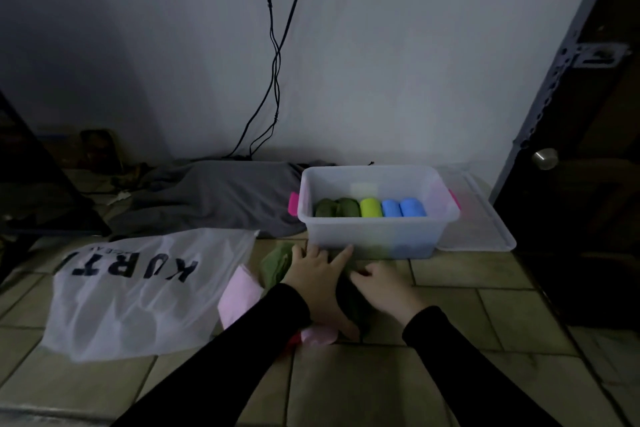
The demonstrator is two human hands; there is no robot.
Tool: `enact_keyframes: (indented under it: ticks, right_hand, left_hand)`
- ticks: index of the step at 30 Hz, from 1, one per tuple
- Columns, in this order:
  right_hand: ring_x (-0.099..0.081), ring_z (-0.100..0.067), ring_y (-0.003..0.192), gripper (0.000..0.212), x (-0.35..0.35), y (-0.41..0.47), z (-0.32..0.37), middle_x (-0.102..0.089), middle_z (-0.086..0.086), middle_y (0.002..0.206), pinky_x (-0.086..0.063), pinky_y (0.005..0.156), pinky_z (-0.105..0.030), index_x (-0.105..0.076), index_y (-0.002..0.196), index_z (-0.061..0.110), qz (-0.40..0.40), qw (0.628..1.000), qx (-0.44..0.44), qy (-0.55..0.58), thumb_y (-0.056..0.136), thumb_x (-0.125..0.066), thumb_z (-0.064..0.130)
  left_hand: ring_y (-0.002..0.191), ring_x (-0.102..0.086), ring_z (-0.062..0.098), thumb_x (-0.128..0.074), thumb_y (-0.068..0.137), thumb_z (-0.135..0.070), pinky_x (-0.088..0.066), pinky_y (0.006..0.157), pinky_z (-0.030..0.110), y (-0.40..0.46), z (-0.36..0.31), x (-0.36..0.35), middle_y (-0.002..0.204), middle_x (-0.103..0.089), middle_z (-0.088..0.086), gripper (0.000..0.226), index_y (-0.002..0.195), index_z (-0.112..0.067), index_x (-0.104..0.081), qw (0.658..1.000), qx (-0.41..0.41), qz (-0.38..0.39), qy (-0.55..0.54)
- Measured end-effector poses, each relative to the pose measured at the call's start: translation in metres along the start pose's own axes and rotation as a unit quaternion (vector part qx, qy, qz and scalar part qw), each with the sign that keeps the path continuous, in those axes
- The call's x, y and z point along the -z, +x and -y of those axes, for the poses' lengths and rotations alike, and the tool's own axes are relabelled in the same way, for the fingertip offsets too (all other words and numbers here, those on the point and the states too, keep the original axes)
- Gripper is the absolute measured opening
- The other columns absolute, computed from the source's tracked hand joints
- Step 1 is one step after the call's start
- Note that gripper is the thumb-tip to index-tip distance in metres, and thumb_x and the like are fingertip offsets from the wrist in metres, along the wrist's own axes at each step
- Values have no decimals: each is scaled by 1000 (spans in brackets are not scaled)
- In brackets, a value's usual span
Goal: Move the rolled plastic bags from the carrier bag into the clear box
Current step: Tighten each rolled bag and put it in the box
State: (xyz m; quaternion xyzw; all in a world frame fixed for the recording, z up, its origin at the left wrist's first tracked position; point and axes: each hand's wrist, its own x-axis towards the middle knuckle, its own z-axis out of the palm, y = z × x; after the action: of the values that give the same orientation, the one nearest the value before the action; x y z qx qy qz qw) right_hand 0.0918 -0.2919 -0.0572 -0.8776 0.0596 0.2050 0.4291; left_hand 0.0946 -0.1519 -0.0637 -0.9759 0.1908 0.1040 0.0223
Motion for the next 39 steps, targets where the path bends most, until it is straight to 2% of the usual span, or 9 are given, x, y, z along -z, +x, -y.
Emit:
enact_keyframes:
  ticks: [4, 8, 13, 18, 22, 26, 31, 35, 39]
  right_hand:
    - [-56, -14, 91, 36, -4, -10, 0, -59, -1, 105, -44, 68, -24, -57, 114, 11, 0, 997, -23, 68, 94, -50, 40]
    - [-65, -13, 100, 39, -2, -19, 7, -71, 0, 109, -50, 91, -31, -67, 115, 18, -12, 961, 37, 274, 86, -62, 42]
    - [-68, -24, 100, 31, 5, -35, 36, -74, -10, 101, -53, 90, -39, -70, 108, 13, 10, 880, 54, 471, 85, -64, 34]
    - [-71, -24, 85, 51, 19, -53, 54, -72, -14, 96, -56, 72, -33, -73, 103, 5, 147, 828, 32, 540, 84, -59, 50]
    - [-70, -24, 87, 43, 17, -51, 64, -72, -14, 101, -57, 75, -34, -72, 106, 10, 125, 797, 68, 588, 91, -53, 45]
    - [-69, -24, 94, 36, 16, -38, 68, -72, -11, 104, -56, 75, -36, -63, 117, 13, -19, 851, 105, 514, 91, -57, 37]
    - [-67, -19, 90, 27, 43, -36, 67, -71, -1, 93, -56, 80, -35, -67, 99, 17, -202, 913, 173, 308, 88, -62, 42]
    - [-59, 7, 71, 15, 64, -42, 76, -66, 11, 73, -43, 64, -7, -70, 82, 17, -348, 872, 323, 122, 89, -64, 28]
    - [-58, 9, 68, 14, 68, -37, 76, -63, 17, 69, -39, 59, -9, -66, 76, 20, -396, 843, 350, 101, 89, -65, 25]
  left_hand:
    - [136, -27, 29, -73, 48, -71, -19, 112, 53, -9, 1, 5, 146, -33, 7, 134, 150, -36, 6, 998, -21, -41, -44]
    - [131, -35, 23, -76, 51, -60, -30, 109, 41, -25, 2, 31, 144, -32, 3, 134, 147, -43, 15, 978, -64, -132, -148]
    - [138, -22, 15, -80, 47, -59, -28, 113, 35, -40, 5, 53, 148, -17, -7, 137, 147, -43, 12, 940, -120, -222, -231]
    - [134, -25, 12, -85, 46, -56, -30, 112, 36, -52, 10, 71, 142, -21, -8, 141, 146, -46, 12, 916, -148, -261, -268]
    - [130, -26, 4, -85, 48, -52, -27, 110, 31, -55, 13, 84, 138, -22, -12, 136, 145, -49, 11, 902, -160, -282, -285]
    - [133, -28, 17, -79, 47, -56, -29, 113, 45, -53, 22, 89, 141, -24, -3, 134, 146, -47, 11, 915, -144, -282, -252]
    - [135, -24, 20, -68, 45, -69, -27, 110, 40, -54, 31, 88, 142, -24, 1, 133, 146, -44, 16, 933, -121, -303, -153]
    - [136, -27, 20, -72, 43, -67, -34, 107, 45, -44, 41, 75, 146, -25, -1, 133, 149, -35, 2, 935, -116, -306, -138]
    - [139, -26, 23, -79, 40, -56, -31, 111, 45, -35, 48, 73, 145, -31, 3, 130, 148, -26, -12, 915, -134, -335, -181]
